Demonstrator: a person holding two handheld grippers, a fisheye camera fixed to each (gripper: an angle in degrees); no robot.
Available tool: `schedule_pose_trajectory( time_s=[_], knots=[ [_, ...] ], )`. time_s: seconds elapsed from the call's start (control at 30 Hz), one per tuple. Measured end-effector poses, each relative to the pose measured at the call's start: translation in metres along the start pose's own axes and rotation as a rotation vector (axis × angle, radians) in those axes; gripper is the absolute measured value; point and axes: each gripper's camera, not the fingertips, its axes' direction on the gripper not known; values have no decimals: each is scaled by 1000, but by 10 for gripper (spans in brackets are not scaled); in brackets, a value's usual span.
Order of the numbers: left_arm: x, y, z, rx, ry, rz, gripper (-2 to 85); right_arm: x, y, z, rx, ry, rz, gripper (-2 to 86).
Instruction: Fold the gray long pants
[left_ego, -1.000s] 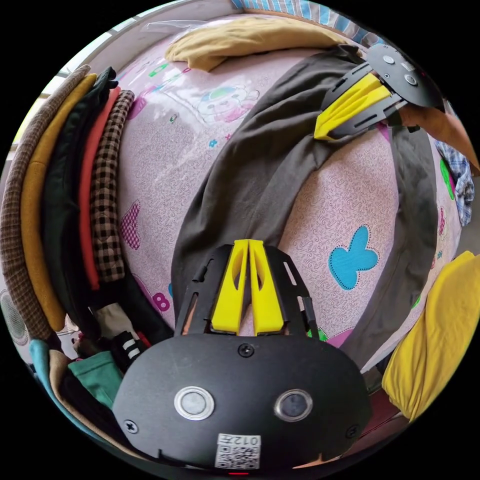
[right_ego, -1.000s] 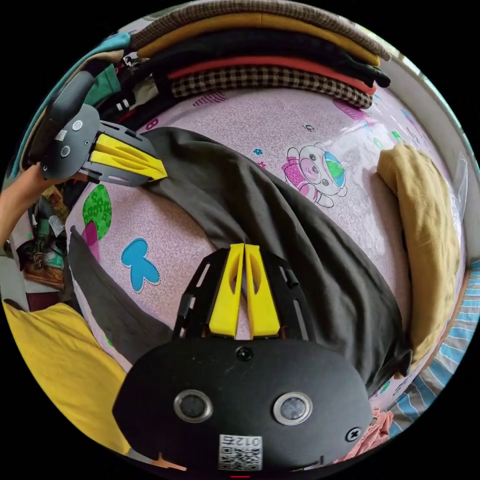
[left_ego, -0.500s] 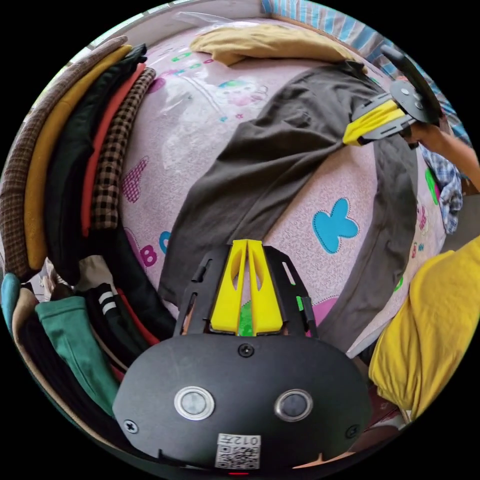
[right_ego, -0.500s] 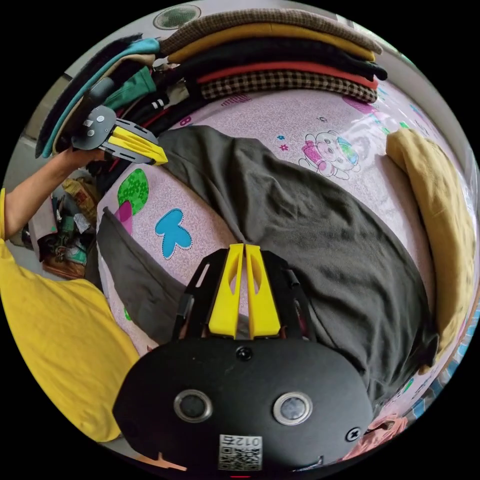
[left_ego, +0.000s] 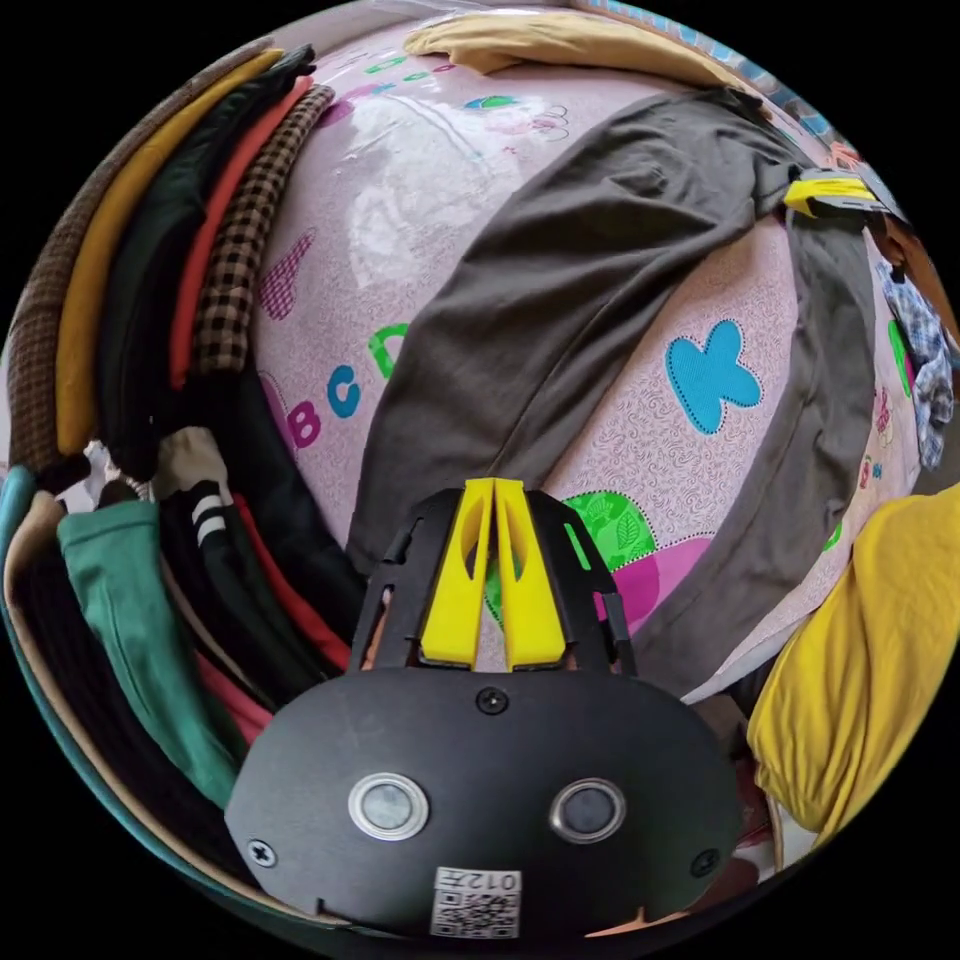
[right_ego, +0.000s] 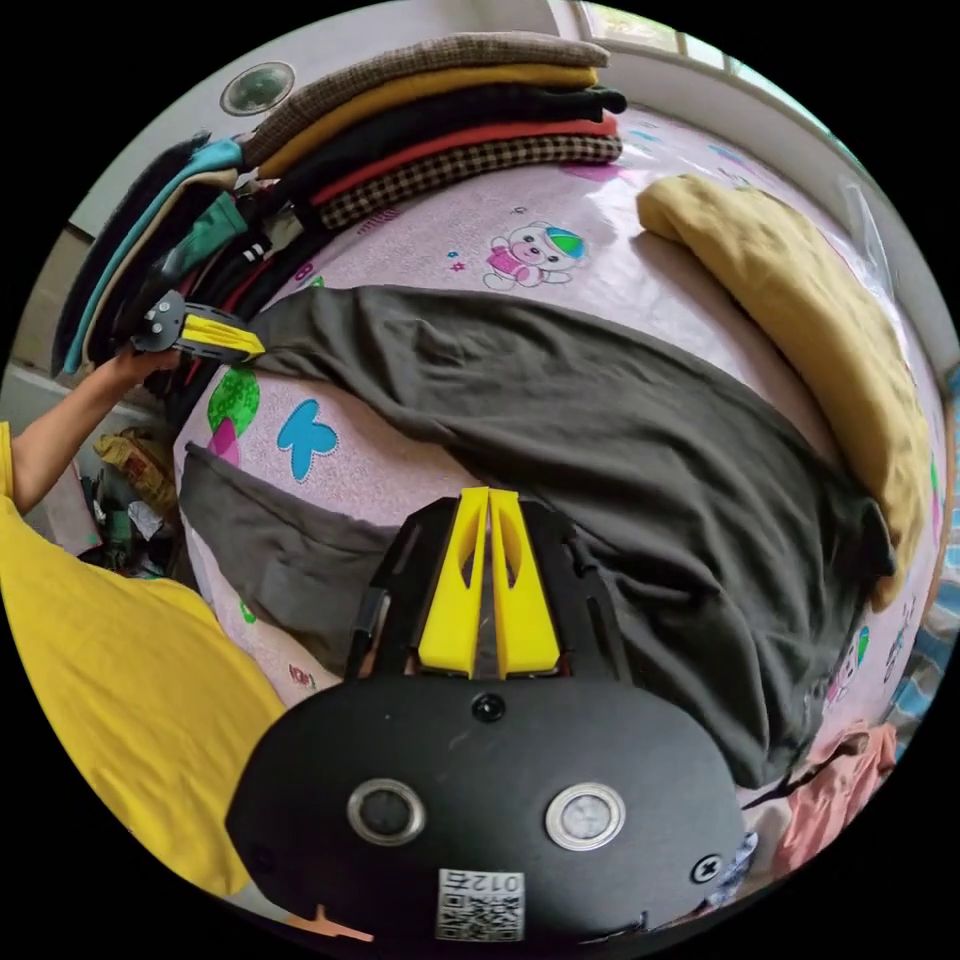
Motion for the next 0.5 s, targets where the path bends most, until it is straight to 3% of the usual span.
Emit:
schedule_pose_trajectory(
  time_s=[0.1,0.2,0.33,0.5],
  knots=[
    [-4,21,-6,64,21,-61,4,39,34,-36,33,22,156,8],
    [15,39,-6,96,148,6,4,79,78,-73,76,60,340,7],
    [67,67,24,-11,178,199,4,106,140,-100,64,72,501,7],
    [80,113,67,-105,256,169,4,103,181,-106,-17,82,531,7]
  ],
)
